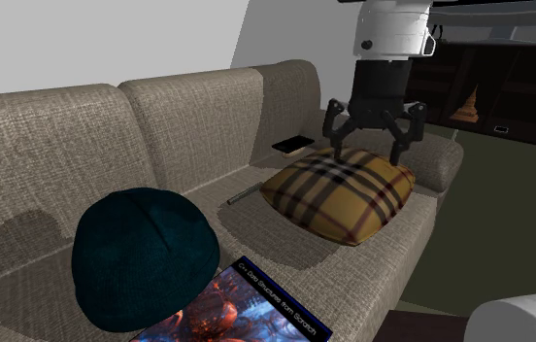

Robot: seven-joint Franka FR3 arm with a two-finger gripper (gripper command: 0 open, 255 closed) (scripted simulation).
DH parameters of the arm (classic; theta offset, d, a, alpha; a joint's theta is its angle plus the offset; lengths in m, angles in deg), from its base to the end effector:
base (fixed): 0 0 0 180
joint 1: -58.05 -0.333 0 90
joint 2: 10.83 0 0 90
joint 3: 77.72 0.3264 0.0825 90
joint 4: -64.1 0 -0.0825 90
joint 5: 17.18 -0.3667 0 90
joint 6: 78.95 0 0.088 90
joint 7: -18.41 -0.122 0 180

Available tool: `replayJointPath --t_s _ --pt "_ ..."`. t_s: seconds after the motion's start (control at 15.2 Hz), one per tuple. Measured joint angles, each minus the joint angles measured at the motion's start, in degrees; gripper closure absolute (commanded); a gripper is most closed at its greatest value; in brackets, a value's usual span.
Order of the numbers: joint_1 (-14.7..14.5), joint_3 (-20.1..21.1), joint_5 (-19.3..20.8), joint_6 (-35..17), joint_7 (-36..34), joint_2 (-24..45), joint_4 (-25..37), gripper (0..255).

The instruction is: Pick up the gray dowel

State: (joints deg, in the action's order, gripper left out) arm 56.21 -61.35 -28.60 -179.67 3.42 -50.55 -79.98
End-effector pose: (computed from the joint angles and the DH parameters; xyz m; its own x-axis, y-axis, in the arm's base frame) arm 0.2920 0.1267 0.4877 0.9950 -0.0600 -0.0794 -0.0594 -0.9982 0.0097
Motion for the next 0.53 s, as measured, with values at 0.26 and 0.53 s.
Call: replayJointPath --t_s 0.26,0.53 --pt "0.25 5.79 -2.35 -6.25 -8.24 5.61 0.59 0" --pt "1.54 11.83 -2.64 -12.45 -17.15 13.65 3.66 0"
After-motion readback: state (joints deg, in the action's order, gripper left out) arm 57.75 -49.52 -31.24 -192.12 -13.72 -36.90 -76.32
